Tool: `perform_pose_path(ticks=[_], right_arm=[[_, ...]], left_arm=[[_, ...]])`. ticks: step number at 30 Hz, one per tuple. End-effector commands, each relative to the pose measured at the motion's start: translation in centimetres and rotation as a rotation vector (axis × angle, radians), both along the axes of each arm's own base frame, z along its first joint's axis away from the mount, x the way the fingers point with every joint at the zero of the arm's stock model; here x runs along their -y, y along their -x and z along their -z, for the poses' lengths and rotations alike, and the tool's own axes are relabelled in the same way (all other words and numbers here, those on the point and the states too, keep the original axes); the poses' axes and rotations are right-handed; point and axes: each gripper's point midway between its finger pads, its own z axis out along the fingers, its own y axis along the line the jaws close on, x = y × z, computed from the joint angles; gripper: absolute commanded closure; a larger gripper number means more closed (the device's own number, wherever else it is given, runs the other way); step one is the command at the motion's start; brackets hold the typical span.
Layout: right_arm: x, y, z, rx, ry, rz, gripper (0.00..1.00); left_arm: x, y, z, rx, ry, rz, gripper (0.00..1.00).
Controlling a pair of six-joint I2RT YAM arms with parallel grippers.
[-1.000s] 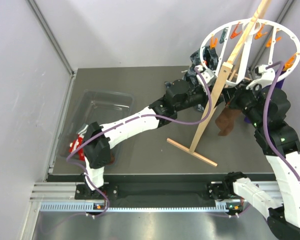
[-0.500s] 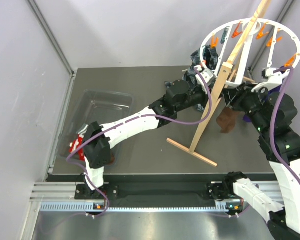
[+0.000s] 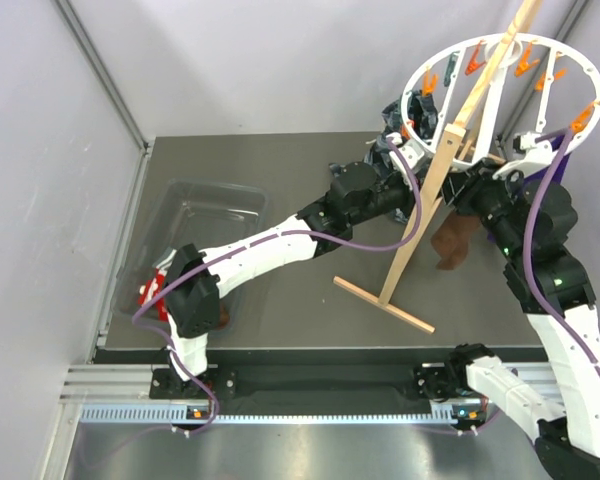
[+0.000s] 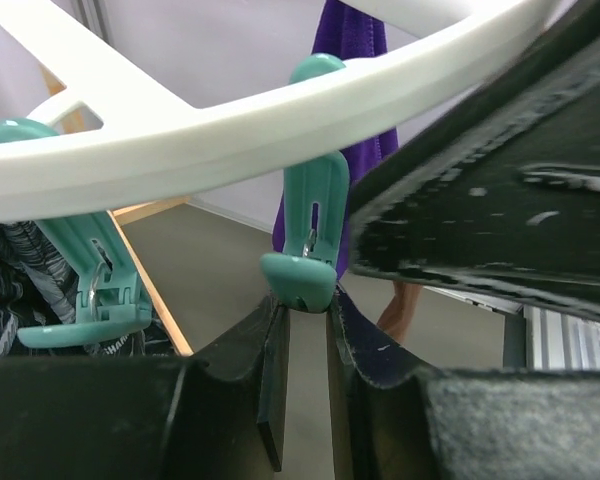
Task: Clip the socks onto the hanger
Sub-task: Open the clamp at the hanger.
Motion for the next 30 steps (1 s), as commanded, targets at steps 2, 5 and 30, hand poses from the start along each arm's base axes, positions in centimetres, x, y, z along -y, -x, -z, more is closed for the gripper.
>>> perform_pose_path(ticks=[2,5,30], right_arm=[[-0.3,-0.8,-3.4,0.133,-0.058,0.007,0.73],[-0.1,-1.2,-2.8,0.142,-0.061,0.023,0.78],[0.9,0.3,-2.2,0.122,-0.064,0.054,1.00]], left_arm=[[-1.1,1.7,-4.7,0.062,0.088,0.040,1.00],[-1.0,1.9,-5.0,0.066,0.094,0.048,1.00],[-2.2,0.0,-4.9,0.028,0.108,-0.073,0.55]])
